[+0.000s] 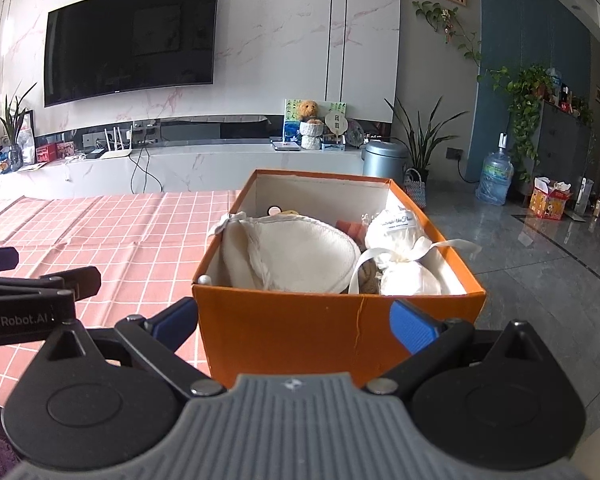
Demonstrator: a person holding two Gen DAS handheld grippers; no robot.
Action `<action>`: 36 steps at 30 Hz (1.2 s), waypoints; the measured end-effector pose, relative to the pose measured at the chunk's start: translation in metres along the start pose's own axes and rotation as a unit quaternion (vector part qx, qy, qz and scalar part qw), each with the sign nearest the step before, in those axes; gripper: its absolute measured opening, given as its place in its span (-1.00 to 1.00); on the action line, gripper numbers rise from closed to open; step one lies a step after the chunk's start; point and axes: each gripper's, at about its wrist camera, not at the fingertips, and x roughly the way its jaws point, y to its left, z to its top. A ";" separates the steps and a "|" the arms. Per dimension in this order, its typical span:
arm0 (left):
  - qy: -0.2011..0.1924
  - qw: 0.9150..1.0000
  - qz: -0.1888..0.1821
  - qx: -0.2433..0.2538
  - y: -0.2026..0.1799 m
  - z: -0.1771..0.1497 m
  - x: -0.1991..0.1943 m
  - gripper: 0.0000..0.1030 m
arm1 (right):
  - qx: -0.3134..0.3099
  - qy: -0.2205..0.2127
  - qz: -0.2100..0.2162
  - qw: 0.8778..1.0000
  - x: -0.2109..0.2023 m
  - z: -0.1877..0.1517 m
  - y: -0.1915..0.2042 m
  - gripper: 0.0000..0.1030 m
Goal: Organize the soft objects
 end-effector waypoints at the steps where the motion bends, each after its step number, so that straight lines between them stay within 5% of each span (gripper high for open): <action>1: 0.000 1.000 0.001 0.001 0.000 0.000 -0.001 1.00 | 0.000 0.000 0.000 1.000 0.000 0.000 0.000 0.95; 36: 0.012 1.000 -0.008 -0.002 0.003 -0.001 -0.005 1.00 | -0.011 -0.009 0.007 1.000 -0.010 -0.001 0.005 0.95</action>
